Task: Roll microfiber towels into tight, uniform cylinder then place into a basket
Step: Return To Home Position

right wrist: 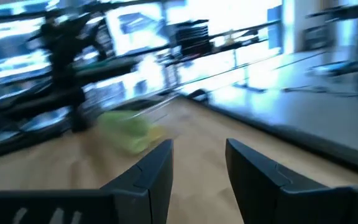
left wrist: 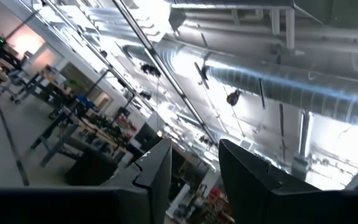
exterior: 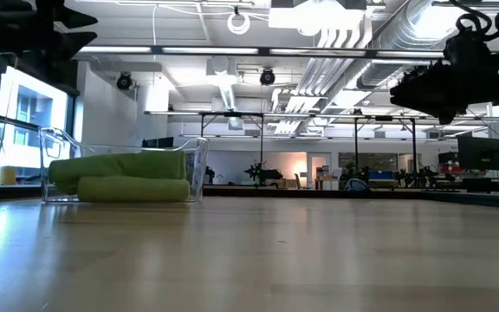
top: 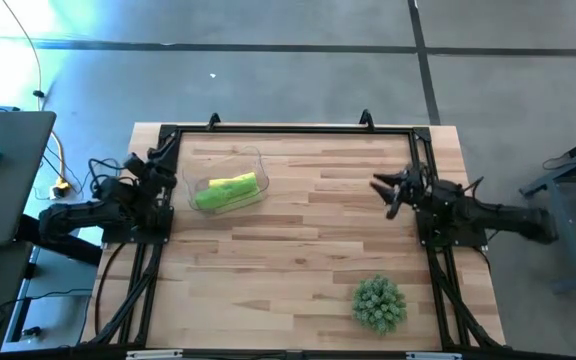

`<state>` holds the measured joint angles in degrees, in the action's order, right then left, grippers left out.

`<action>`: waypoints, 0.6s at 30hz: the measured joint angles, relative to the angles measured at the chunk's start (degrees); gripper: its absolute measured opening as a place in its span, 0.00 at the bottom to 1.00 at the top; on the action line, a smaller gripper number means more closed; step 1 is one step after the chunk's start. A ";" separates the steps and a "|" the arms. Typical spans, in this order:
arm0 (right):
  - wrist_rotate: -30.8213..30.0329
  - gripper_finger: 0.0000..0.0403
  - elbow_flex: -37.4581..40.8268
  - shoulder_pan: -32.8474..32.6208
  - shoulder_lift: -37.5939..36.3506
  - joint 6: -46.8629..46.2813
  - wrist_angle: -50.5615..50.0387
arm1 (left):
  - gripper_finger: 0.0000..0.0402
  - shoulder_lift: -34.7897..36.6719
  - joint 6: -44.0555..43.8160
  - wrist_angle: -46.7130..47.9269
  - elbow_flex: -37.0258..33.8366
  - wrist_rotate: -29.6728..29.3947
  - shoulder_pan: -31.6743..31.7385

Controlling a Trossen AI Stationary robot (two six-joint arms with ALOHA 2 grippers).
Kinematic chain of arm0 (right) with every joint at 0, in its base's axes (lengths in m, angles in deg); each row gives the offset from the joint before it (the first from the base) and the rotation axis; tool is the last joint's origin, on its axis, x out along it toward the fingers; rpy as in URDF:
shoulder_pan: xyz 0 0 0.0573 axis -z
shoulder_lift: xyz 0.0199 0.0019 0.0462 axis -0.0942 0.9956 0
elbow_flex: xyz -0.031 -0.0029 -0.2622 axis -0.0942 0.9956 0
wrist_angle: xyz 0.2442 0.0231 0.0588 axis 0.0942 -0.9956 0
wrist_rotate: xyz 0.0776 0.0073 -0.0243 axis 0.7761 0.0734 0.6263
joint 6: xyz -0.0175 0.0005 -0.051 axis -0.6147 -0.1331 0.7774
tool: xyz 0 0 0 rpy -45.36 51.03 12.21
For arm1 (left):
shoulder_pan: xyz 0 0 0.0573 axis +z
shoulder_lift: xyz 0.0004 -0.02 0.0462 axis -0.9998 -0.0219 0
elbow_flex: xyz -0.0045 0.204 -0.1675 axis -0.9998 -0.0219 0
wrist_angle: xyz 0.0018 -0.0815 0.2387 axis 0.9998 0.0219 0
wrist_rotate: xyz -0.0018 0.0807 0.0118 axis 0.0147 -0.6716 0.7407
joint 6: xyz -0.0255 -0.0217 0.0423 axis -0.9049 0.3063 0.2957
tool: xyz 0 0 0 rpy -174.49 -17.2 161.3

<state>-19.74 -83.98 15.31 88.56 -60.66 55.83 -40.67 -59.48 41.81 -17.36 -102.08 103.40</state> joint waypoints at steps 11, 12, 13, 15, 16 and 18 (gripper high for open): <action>0.01 0.35 0.00 24.11 -5.38 -0.01 0.10 | 0.30 1.05 0.00 0.72 0.04 -0.02 4.44; 0.02 0.35 0.00 26.47 -5.34 -0.01 0.14 | 0.30 1.05 0.00 0.72 0.04 -0.01 4.60; 0.02 0.35 0.00 28.80 -5.27 0.00 -0.07 | 0.30 1.05 0.00 0.86 0.04 0.00 4.63; 0.02 0.35 0.00 33.43 -5.18 -0.01 -0.40 | 0.30 1.02 0.00 1.55 0.04 -0.02 4.63; 0.02 0.35 0.00 35.74 -5.18 0.00 -0.65 | 0.30 1.02 0.00 1.74 0.04 -0.02 4.63; 0.02 0.35 0.00 40.03 -5.18 -0.01 -1.38 | 0.30 1.02 0.00 1.82 0.04 -0.02 4.61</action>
<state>-19.72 -83.98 55.34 83.38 -60.67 54.45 -39.64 -59.48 43.63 -17.32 -102.10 108.01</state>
